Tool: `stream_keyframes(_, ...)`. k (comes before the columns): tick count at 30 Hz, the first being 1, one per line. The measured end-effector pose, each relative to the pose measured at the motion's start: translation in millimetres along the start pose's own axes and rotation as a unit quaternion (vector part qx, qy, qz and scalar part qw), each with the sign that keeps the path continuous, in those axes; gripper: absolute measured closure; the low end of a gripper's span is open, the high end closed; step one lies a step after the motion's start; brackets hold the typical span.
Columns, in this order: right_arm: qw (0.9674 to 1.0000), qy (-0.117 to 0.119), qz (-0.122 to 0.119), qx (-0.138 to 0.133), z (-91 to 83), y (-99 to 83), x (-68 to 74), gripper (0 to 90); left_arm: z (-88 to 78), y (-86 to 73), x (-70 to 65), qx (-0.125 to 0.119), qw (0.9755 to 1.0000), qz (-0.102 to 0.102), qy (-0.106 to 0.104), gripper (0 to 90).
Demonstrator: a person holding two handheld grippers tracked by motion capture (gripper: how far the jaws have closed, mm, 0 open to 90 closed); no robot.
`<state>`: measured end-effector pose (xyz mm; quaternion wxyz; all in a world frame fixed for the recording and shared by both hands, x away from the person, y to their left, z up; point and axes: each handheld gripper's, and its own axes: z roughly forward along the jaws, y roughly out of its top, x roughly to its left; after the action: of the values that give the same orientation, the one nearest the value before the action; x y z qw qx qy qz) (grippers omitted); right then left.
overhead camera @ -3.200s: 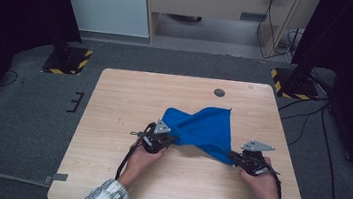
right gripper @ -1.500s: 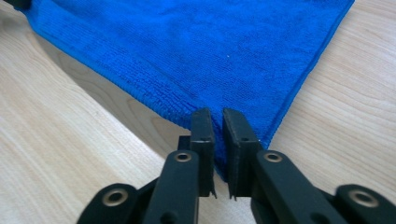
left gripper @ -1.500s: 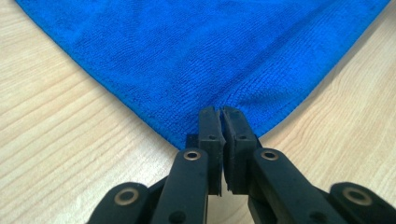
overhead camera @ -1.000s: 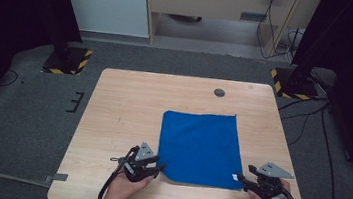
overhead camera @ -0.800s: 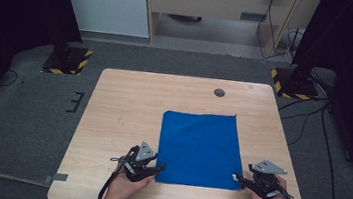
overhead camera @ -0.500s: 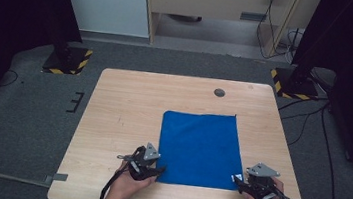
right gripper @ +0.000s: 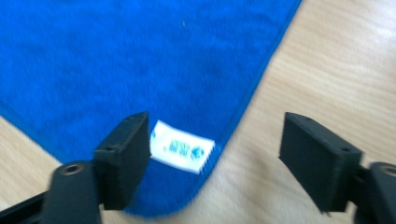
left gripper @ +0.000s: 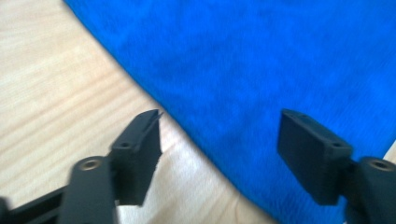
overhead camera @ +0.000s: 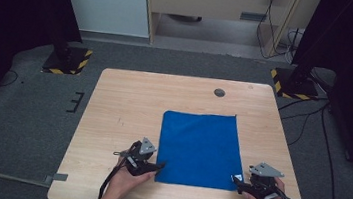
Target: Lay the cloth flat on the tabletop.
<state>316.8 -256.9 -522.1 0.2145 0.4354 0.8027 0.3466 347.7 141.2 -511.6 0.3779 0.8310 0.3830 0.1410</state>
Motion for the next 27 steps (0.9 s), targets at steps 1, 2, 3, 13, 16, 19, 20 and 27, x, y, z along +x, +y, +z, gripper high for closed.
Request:
stream_keyframes(1, 1.0, 0.001, 0.001, -0.003, 0.8, 1.3, -0.3, 19.2, 0.3, 1.2, 1.3, -0.002, 1.0, -0.001, -0.002, 25.1)
stream_keyframes(2, 0.9999, 0.005, 0.007, -0.006, 2.0, 3.2, -0.3, 17.6, 0.4, 2.2, 2.6, -0.006, 1.0, -0.001, -0.003, 22.6)
stream_keyframes(3, 0.9998, 0.008, 0.013, -0.01, 3.2, 4.7, -0.1, 16.5, 0.6, 3.1, 4.2, -0.009, 0.9999, -0.003, -0.006, 21.4)
stream_keyframes(13, 0.9985, 0.045, 0.006, -0.031, 16.6, 33.1, 10.2, 7.9, 9.9, 28.5, 22.8, -0.035, 0.9988, -0.016, -0.031, 7.9)
stream_keyframes(16, 0.9971, 0.063, 0.006, -0.042, 20.4, 43.6, 19.0, 8.0, 12.7, 38.9, 24.6, -0.043, 0.9984, -0.006, -0.035, 6.8)
stream_keyframes(19, 0.9952, 0.085, 0.001, -0.048, 25.1, 55.6, 31.9, 8.1, 15.3, 47.9, 28.2, -0.041, 0.9987, -0.001, -0.029, 6.6)
stream_keyframes(20, 0.9946, 0.092, -0.005, -0.048, 26.8, 58.9, 35.8, 8.2, 16.2, 50.5, 30.2, -0.039, 0.9987, -0.001, -0.031, 6.6)
stream_keyframes(27, 0.9902, 0.133, -0.035, -0.023, 43.8, 77.9, 64.7, 18.0, 19.2, 65.7, 48.7, -0.037, 0.999, -0.001, -0.023, 6.9)
